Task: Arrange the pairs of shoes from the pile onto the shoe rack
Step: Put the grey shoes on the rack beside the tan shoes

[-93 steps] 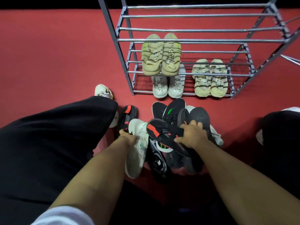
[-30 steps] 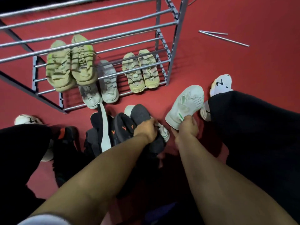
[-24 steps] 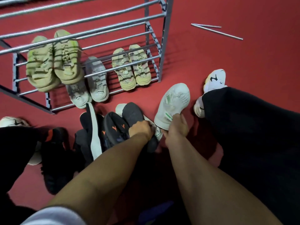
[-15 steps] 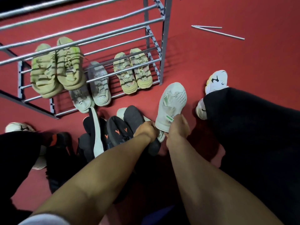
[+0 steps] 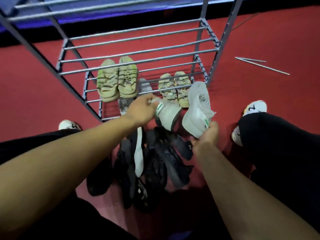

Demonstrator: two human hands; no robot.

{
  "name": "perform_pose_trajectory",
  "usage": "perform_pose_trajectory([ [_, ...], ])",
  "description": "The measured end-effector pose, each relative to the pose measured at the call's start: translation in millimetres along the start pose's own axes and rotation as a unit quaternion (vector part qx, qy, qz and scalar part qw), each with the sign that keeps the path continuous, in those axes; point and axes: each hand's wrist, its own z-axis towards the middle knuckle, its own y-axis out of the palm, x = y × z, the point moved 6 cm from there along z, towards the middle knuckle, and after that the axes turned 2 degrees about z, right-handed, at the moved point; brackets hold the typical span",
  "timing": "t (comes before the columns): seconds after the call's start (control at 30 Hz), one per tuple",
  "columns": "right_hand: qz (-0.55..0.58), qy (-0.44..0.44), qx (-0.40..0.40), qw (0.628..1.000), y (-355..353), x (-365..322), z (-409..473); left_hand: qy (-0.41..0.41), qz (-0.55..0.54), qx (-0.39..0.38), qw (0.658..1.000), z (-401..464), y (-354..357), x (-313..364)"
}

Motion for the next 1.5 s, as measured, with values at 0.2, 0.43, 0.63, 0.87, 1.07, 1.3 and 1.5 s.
perform_pose_trajectory([
  [0.2, -0.128, -0.016, -0.014, 0.992, -4, 23, -3, 0.149, 0.175, -0.087, 0.969, -47, -16, 0],
  [0.43, -0.373, 0.07, -0.072, 0.922, -3, 69, 10, -0.015, 0.202, -0.322, 0.925, -109, 84, -121],
  [0.63, -0.544, 0.053, -0.097, 0.832, -20, 75, 19, -0.142, 0.195, -0.188, 0.952, -115, 86, -140],
  [0.87, -0.595, 0.083, -0.119, 0.791, -21, 75, 7, -0.203, 0.187, -0.194, 0.941, -98, 94, -159],
  [1.07, -0.526, 0.139, -0.113, 0.832, -17, 74, 1, -0.256, -0.01, -0.15, 0.955, -99, 106, -166],
  [1.3, -0.364, 0.143, -0.101, 0.915, 3, 75, -8, -0.342, -0.365, -0.073, 0.863, -82, 70, -152],
  [1.5, -0.313, -0.031, -0.065, 0.947, 20, 44, -8, -0.329, -0.436, -0.033, 0.837, -85, 46, -133],
])
